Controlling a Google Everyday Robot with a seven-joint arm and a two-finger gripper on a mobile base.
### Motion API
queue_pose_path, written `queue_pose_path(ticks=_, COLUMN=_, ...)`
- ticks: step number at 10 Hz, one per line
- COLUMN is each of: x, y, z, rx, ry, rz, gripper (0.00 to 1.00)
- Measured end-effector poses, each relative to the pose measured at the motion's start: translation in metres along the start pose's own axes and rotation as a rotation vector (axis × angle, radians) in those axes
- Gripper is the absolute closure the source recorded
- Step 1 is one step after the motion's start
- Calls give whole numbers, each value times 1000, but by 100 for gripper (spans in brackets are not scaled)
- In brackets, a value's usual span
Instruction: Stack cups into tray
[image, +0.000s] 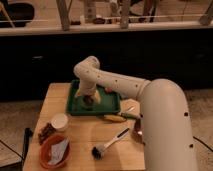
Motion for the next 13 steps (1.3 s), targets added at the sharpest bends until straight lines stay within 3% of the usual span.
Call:
queue_pose_path(ticks=9, x=0, y=0, z=-23, rx=62, ry=42, rz=4, gripper=20)
queue_pose_path(ticks=13, x=0, y=0, z=-24, rx=65, ry=44, rz=2, gripper=20)
